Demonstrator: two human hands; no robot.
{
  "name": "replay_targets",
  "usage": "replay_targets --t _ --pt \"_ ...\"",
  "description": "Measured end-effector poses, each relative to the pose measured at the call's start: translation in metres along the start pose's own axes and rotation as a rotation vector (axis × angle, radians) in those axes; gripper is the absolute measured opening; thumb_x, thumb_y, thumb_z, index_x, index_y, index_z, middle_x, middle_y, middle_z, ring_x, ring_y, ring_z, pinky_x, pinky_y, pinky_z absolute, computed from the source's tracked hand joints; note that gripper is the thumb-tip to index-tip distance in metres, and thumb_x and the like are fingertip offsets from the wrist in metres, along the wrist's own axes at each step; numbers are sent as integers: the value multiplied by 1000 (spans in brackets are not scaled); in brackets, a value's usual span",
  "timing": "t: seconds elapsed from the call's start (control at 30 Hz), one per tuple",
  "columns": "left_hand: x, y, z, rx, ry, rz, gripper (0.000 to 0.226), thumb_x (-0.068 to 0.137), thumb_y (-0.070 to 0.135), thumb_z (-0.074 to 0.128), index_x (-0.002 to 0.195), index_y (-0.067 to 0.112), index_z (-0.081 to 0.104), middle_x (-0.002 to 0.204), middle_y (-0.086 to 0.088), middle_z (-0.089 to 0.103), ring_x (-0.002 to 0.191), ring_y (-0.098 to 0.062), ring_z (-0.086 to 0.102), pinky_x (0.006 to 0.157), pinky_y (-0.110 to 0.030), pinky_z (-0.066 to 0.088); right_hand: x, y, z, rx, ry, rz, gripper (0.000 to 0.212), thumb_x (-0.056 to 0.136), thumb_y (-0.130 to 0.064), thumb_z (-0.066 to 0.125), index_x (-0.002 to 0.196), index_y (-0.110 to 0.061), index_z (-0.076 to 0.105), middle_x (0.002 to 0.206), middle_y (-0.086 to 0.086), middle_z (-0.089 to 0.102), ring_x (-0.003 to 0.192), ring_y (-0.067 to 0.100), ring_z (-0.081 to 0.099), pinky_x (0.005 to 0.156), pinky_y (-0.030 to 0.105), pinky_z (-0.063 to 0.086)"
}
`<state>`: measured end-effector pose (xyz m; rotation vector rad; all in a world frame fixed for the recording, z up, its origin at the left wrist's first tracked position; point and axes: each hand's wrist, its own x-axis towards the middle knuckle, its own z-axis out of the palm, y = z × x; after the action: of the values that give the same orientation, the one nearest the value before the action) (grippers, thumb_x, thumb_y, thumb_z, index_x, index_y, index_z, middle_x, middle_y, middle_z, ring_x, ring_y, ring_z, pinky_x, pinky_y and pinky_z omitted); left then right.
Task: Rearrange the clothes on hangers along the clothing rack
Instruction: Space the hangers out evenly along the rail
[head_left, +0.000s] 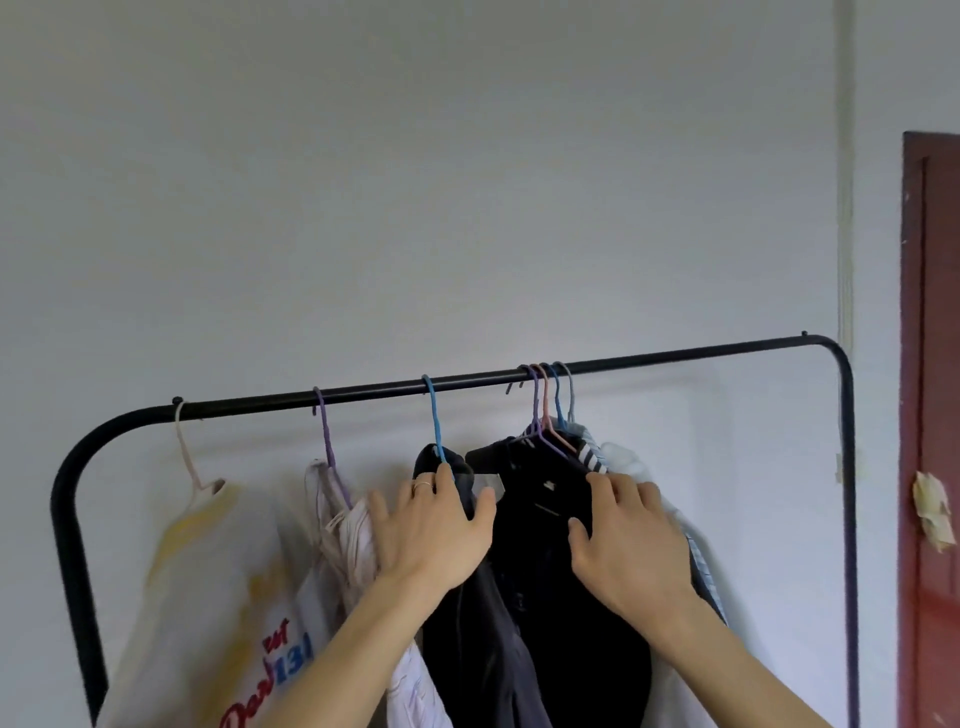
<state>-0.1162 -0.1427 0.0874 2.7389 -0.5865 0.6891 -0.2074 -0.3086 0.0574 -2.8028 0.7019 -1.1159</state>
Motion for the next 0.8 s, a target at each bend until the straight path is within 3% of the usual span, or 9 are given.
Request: replay_targets --t 0.13,0.23,0.3,0.37,0.43,0.5,0.57,0.63,0.8 --pt "7 -4 2 -243 -138 -152 56 82 59 37 122 21 44 108 -2 62 97 -24 60 85 -42 48 13 -2 -9 -100 -19 -68 32 83 -35 60 104 -12 60 101 7 64 93 31 59 68 39 44" --pt "1 -8 7 -580 -219 -225 23 84 43 47 92 22 50 80 3 59 71 -14 58 64 -31 44 21 -3 -11 6 -110 -118 25 97 -29 41 112 -14 53 108 4 65 98 27 61 64 33 37" --pt "-6 -7 9 -740 -229 -294 14 87 35 49 96 25 52 85 7 58 77 -12 56 70 -31 42 22 -3 -9 77 -203 -137 24 97 -27 39 112 -12 52 107 8 65 97 29 62 64 34 38" --pt "-11 -6 12 -845 -219 -344 41 88 29 51 129 28 47 112 8 59 102 -13 56 88 -32 45 24 -7 -3 241 -389 -127 26 95 -28 41 109 -11 52 105 13 64 99 32 62 70 35 43" --pt "-13 -4 11 -874 -180 -350 61 89 21 51 146 29 33 129 7 53 114 -15 51 100 -35 42 30 -10 6 582 -604 -21 23 90 -32 46 100 -13 55 92 10 66 83 28 67 63 29 48" --pt "-12 -1 10 -878 -147 -339 66 89 13 50 149 30 28 128 8 48 109 -10 49 94 -29 39 35 -14 14 930 -717 140 19 86 -33 54 93 -15 54 76 2 62 62 21 63 49 25 45" --pt "-9 1 11 -873 -110 -336 66 89 7 47 149 27 28 121 8 48 96 -5 49 86 -27 37 38 -20 25 1109 -691 207 20 88 -31 59 97 -14 55 79 3 66 67 19 66 54 29 52" --pt "-5 2 13 -881 -65 -353 64 89 2 45 147 24 31 115 9 49 91 -5 48 84 -27 36 39 -26 35 1238 -663 218 20 92 -27 59 104 -12 59 92 8 69 81 22 68 74 36 54" --pt "5 4 20 -897 58 -408 48 92 -1 38 132 23 46 121 -2 55 107 -22 54 92 -34 44 45 -21 45 1404 -525 301 19 95 -8 51 106 4 61 82 11 59 75 21 55 69 33 43"
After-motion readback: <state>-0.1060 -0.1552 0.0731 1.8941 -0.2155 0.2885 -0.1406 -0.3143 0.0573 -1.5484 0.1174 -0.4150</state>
